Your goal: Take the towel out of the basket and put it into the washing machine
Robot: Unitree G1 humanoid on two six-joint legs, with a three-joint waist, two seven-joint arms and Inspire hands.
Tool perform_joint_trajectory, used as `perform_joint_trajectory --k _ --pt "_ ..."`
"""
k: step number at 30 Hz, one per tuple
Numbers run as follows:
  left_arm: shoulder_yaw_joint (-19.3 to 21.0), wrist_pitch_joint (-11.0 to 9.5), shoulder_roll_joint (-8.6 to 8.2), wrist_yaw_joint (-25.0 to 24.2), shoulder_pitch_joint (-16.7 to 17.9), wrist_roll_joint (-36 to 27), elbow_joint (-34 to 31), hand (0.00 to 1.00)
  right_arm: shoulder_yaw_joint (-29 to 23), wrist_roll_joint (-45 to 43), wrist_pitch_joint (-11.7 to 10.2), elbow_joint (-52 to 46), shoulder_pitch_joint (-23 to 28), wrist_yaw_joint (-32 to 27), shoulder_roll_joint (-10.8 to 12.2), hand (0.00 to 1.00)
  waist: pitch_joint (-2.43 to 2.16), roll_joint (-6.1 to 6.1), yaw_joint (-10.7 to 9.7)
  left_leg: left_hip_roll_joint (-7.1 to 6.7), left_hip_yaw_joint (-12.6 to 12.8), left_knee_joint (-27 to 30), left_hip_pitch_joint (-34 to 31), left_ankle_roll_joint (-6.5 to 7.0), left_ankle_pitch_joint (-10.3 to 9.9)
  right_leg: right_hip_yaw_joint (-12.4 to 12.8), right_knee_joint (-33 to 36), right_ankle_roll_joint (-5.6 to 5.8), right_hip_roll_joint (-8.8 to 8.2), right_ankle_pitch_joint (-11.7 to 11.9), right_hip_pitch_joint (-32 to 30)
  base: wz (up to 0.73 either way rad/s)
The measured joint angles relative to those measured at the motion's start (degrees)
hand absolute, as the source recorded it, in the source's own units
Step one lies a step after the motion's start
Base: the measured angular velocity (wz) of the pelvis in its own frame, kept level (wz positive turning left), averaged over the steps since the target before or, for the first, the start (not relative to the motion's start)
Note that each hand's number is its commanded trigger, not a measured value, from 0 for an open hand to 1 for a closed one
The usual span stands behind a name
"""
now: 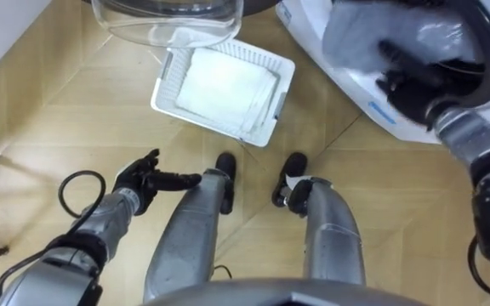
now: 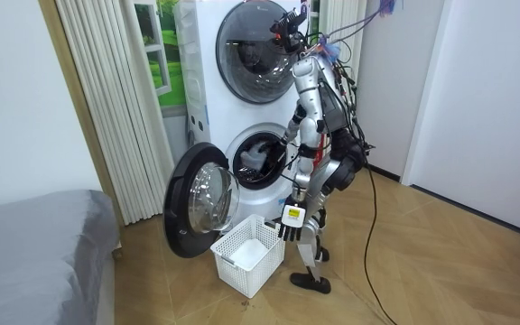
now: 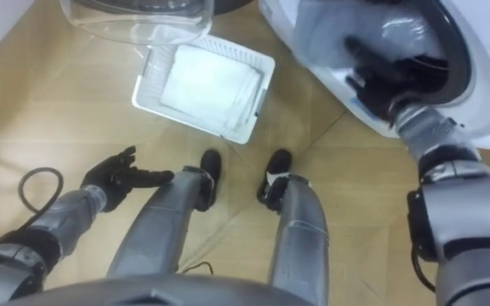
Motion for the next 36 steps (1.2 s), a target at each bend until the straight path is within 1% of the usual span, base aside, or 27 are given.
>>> perform_joint_trajectory --k 1,4,6,8,9,10,11,13,16,20,23,24,26,28,29,30,31,33,34,35,36 --pt "-0.02 0.11 -0.01 0.25 0.25 0.01 0.07 0.0 -0.5 2.06 0.52 -1.03 -0.07 -0.02 -0.03 0.0 -0.12 -0.25 -0.1 0.0 0.08 0.01 0.08 0.0 0.0 0.07 0.08 0.0 0.0 0.01 0.0 0.0" --pt "0.02 0.2 -0.01 1.27 0.42 0.0 -0.03 0.0 -1.04 4.15 1.53 -1.36 -1.21 -0.79 -0.05 0.0 -0.05 -0.49 -0.44 -0.02 0.29 0.0 0.09 0.14 0.11 0.21 0.66 0.0 -0.14 0.0 -0.05 0.0" --pt "0.06 0.17 -0.01 1.95 0.46 0.06 -0.21 0.0 -1.57 6.25 1.91 -1.57 -1.58 -1.96 -0.06 0.0 -0.03 -0.52 -0.76 -0.04 0.3 -0.03 0.09 0.29 0.26 -0.1 0.98 0.01 -0.63 -0.03 -0.05 0.09" --pt "0.14 0.05 -0.05 2.66 0.58 0.11 -0.78 0.0 -3.66 7.46 2.19 -2.42 -1.86 -3.8 -0.06 0.0 0.08 -0.76 -0.98 -0.35 0.42 -0.01 0.09 0.48 0.41 0.03 1.52 0.22 -1.12 -0.17 -0.28 0.1" --pt "0.52 -0.18 -0.21 3.07 0.81 0.18 -0.89 0.0 -4.83 7.45 2.26 -2.41 -2.6 -5.17 -0.06 0.0 0.1 -0.91 -1.54 -0.91 0.44 0.09 0.06 0.66 0.52 0.28 2.02 0.47 -1.6 -0.43 -0.56 0.1" --pt "1.34 -0.28 -0.44 3.79 1.53 0.55 -1.9 0.0 -5.64 7.45 2.26 -2.4 -3.07 -6.22 -0.09 0.0 0.09 -1.02 -2.04 -1.11 0.64 0.17 -0.09 0.89 0.6 0.41 2.15 0.64 -1.96 -0.51 -0.85 0.07" --pt "1.73 -0.46 -0.58 3.98 1.87 0.64 -2.36 0.0 -5.98 7.45 2.27 -2.39 -3.27 -6.72 -0.09 0.0 0.1 -1.05 -2.13 -1.12 0.7 0.25 -0.2 0.97 0.6 0.37 2.07 0.7 -2.01 -0.44 -0.88 0.03" --pt "2.13 -0.55 -0.98 5.05 2.98 0.64 -4.25 0.0 -7.83 7.47 2.32 -2.39 -3.35 -8.89 -0.09 0.0 0.08 -1.07 -2.17 -1.32 0.72 0.45 -0.38 1.35 0.61 0.3 2.02 1.02 -2.09 -0.22 -0.82 0.02" --pt "2.59 -0.41 -1.38 5.87 3.48 0.66 -5.39 0.0 -10.03 7.46 2.32 -2.38 -3.47 -12.05 -0.09 0.0 0.07 -1.08 -2.23 -1.76 0.72 0.39 -0.51 1.77 0.78 0.28 1.97 1.44 -2.45 -0.05 -0.84 0.06" --pt "3.66 -0.11 -1.57 6.44 3.42 0.72 -5.7 0.0 -11.82 7.47 2.29 -2.38 -3.62 -15.0 -0.09 0.0 0.06 -1.04 -2.2 -1.96 0.81 0.66 -0.76 2.26 0.68 0.29 1.86 1.89 -2.62 0.18 -0.83 0.0" --pt "3.82 -0.05 -1.63 6.5 3.51 0.71 -5.37 0.0 -11.87 9.36 2.17 -1.95 -3.54 -16.35 -0.09 0.0 0.12 -0.79 -1.97 -2.0 0.85 0.59 -0.44 2.58 0.71 0.36 1.7 2.27 -2.65 0.42 -0.33 0.0" --pt "3.93 -0.03 -1.62 6.46 3.53 0.79 -5.13 0.0 -12.02 9.52 2.01 -1.68 -3.54 -16.74 -0.09 0.0 0.12 -0.67 -1.8 -2.0 0.88 0.66 -0.36 2.66 0.67 0.38 1.63 2.36 -2.64 0.45 -0.17 0.0" --pt "4.22 0.22 -1.62 6.45 3.49 1.31 -4.62 0.0 -12.31 9.62 1.36 -1.61 -3.35 -17.06 -0.09 0.0 0.16 -0.05 -1.58 -1.99 0.85 0.73 -0.16 2.75 0.62 0.16 1.41 2.49 -2.63 0.49 0.28 0.02" --pt "4.26 0.44 -1.69 6.52 3.62 1.3 -3.83 0.0 -12.53 9.79 0.21 -1.25 -3.35 -17.41 -0.1 0.0 0.15 1.22 -1.39 -2.08 0.79 0.45 0.5 2.95 0.68 0.31 0.73 2.83 -2.56 0.53 0.86 0.0" --pt "4.29 0.55 -1.69 6.52 3.65 1.28 -3.79 0.0 -12.85 9.81 0.06 -1.23 -3.35 -17.41 -0.1 0.0 0.17 1.58 -1.38 -2.13 0.81 0.29 0.63 3.05 0.74 0.39 0.62 2.9 -2.55 0.54 0.97 0.0" --pt "4.36 0.66 -1.7 6.43 3.58 1.24 -3.35 0.0 -13.58 10.15 -0.33 -0.74 -3.32 -17.4 -0.09 0.0 0.12 2.2 -1.21 -2.18 0.95 -0.17 0.98 3.19 0.84 0.57 0.34 3.01 -2.54 0.57 1.16 -0.05" --pt "4.51 0.7 -1.68 6.33 3.49 1.24 -2.86 0.0 -14.16 11.15 -0.81 -0.21 -3.08 -17.4 -0.1 0.0 0.08 2.67 -0.69 -2.06 1.11 -0.66 1.43 3.19 0.91 0.79 -0.25 3.1 -2.35 0.74 1.57 -0.09" --pt "5.07 0.81 -1.63 6.12 3.39 1.26 -2.03 0.0 -14.54 12.75 -1.84 -0.12 -2.24 -17.39 -0.09 0.0 0.05 2.82 0.12 -1.96 1.69 -1.55 2.23 3.2 1.01 0.94 -0.76 3.05 -2.29 0.87 1.93 -0.14" --pt "5.51 0.98 -1.63 6.03 3.49 1.34 -1.41 0.0 -14.6 12.95 -2.31 -0.13 -1.31 -17.32 -0.05 0.0 0.08 3.18 0.45 -1.78 1.65 -2.35 3.12 3.13 1.12 0.66 -1.85 2.97 -2.09 1.17 2.95 -0.1" --pt "5.55 1.0 -1.62 6.03 3.58 1.3 -0.88 0.0 -14.6 12.95 -2.44 -0.12 -0.58 -17.19 0.01 0.0 0.03 3.4 0.49 -1.71 1.54 -2.79 3.7 3.1 1.17 0.49 -2.4 3.03 -1.89 1.26 3.69 0.0" --pt "5.56 0.99 -1.56 5.98 3.69 1.17 0.39 0.0 -14.62 12.97 -3.27 -0.12 1.45 -16.72 0.49 0.0 0.03 3.61 0.45 -1.75 1.22 -4.02 5.46 3.04 1.31 -0.07 -3.46 3.16 -1.78 1.35 5.47 0.07"
